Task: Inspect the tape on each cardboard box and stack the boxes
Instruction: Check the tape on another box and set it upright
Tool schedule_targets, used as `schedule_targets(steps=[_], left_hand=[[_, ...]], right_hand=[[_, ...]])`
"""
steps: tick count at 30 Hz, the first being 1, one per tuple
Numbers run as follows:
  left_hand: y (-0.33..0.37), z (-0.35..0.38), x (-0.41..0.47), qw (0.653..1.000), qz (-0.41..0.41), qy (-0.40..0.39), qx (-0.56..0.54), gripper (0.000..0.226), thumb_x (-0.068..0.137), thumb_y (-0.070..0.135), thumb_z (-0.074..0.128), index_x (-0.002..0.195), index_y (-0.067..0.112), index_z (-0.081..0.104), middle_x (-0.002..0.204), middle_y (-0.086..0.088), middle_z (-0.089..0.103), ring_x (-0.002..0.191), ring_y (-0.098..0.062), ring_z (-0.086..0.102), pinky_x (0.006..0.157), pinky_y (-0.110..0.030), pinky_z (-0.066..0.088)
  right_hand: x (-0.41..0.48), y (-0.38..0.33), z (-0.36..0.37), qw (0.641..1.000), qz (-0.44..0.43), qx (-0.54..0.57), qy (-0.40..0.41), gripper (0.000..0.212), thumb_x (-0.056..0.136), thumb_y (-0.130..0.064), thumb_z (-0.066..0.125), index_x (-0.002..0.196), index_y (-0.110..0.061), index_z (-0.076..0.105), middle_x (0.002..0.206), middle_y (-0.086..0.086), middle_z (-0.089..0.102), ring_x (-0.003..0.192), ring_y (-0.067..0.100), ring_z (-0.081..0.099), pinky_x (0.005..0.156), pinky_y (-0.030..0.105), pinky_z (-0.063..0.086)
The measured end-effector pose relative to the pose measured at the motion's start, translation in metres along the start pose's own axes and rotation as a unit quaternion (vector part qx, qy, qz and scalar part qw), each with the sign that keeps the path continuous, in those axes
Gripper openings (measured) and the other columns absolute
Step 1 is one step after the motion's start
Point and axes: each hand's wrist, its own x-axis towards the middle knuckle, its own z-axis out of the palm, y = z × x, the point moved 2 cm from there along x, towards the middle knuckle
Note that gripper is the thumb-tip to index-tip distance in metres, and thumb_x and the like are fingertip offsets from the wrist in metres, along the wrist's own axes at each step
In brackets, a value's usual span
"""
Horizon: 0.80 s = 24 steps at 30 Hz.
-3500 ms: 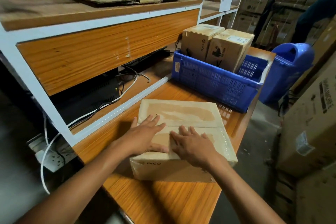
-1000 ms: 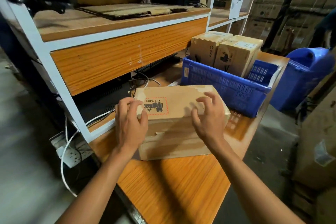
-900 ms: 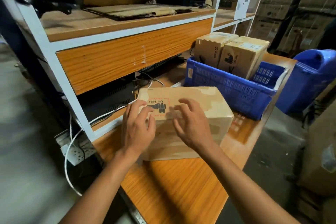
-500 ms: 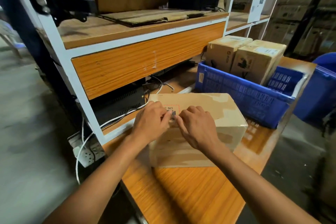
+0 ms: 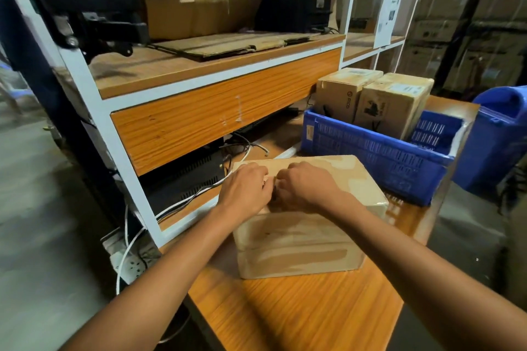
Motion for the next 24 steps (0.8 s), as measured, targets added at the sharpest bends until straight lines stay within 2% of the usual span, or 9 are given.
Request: schedule_targets(steps=[1,3,6,10,12,14,18,21,24], left_hand=[[0.001,-0.001,0.003,1.0,0.001,0.01,-0.01,0.034,0.101,0.035,0.044,0.113,0.015,0.068,0.117,-0.003,0.066,0.11,-0.025,0.059,0.084,-0.037,0.046],[-0.001,0.002,0.003,1.0,-0.002,0.0,-0.015,0.038,0.102,0.037,0.041,0.119,0.015,0.066,0.127,-0.004,0.064,0.117,-0.025,0.058,0.09,-0.037,0.045],[-0.003,0.01,0.0,0.999,-0.019,-0.05,0.013,0.043,0.103,0.041,0.034,0.115,0.015,0.066,0.128,-0.005,0.062,0.122,-0.025,0.056,0.095,-0.039,0.043],[0.015,-0.001,0.016,0.988,-0.048,-0.106,0.102,0.038,0.102,0.035,0.038,0.114,0.014,0.068,0.123,-0.01,0.065,0.113,-0.031,0.06,0.082,-0.036,0.041],[0.025,-0.005,0.025,0.986,-0.047,-0.125,0.1,0.037,0.102,0.033,0.039,0.114,0.012,0.068,0.121,-0.013,0.065,0.11,-0.033,0.061,0.08,-0.037,0.043],[0.028,0.0,0.035,0.99,-0.04,-0.127,0.053,0.037,0.102,0.028,0.037,0.108,0.009,0.068,0.118,-0.016,0.065,0.105,-0.036,0.061,0.073,-0.037,0.042],[0.039,0.018,0.038,0.993,-0.005,-0.096,-0.062,0.033,0.103,0.029,0.038,0.093,0.016,0.067,0.111,-0.016,0.065,0.099,-0.035,0.061,0.08,-0.041,0.048],[0.046,0.026,0.037,0.995,0.01,-0.096,-0.022,0.039,0.105,0.038,0.036,0.109,0.016,0.068,0.114,-0.011,0.065,0.104,-0.03,0.061,0.081,-0.038,0.045],[0.048,0.023,0.042,0.992,0.011,-0.122,0.033,0.043,0.105,0.04,0.034,0.111,0.015,0.068,0.113,-0.013,0.066,0.103,-0.032,0.062,0.077,-0.037,0.044]], right_hand=[[0.005,-0.001,0.001,0.999,0.0,-0.008,-0.032,0.056,0.093,-0.064,0.045,0.128,-0.023,0.06,0.131,0.008,0.058,0.123,0.028,0.054,0.099,0.051,0.049],[0.011,0.001,0.012,0.996,0.015,-0.008,-0.09,0.074,0.096,-0.068,0.032,0.155,-0.022,0.032,0.163,0.008,0.027,0.15,0.033,0.024,0.115,0.06,0.028],[0.006,0.003,0.032,0.996,0.021,-0.001,-0.086,0.078,0.098,-0.068,0.016,0.162,-0.023,0.008,0.17,0.004,0.002,0.155,0.031,0.004,0.119,0.061,0.014],[0.016,0.011,0.028,0.993,0.008,0.035,-0.113,0.073,0.095,-0.065,0.035,0.158,-0.028,0.025,0.167,0.003,0.019,0.152,0.033,0.018,0.117,0.059,0.024],[0.019,0.018,0.012,0.992,-0.003,0.082,-0.098,0.065,0.087,-0.063,0.053,0.142,-0.029,0.05,0.145,0.005,0.052,0.135,0.031,0.046,0.108,0.052,0.041],[0.024,0.031,0.0,0.991,0.001,0.108,-0.081,0.05,0.089,-0.055,0.06,0.128,-0.023,0.063,0.124,0.005,0.066,0.115,0.027,0.061,0.097,0.043,0.05],[0.017,0.057,0.007,0.998,0.021,0.05,-0.013,0.048,0.094,-0.062,0.045,0.115,-0.023,0.065,0.118,0.006,0.065,0.102,0.024,0.061,0.087,0.044,0.053],[0.007,0.06,0.026,0.999,0.016,0.038,0.032,0.054,0.096,-0.061,0.036,0.133,-0.026,0.058,0.133,0.003,0.059,0.119,0.025,0.057,0.096,0.045,0.05],[0.011,0.06,0.018,0.997,0.016,0.07,-0.021,0.051,0.098,-0.054,0.043,0.14,-0.027,0.053,0.139,0.003,0.055,0.127,0.025,0.053,0.102,0.043,0.045]])
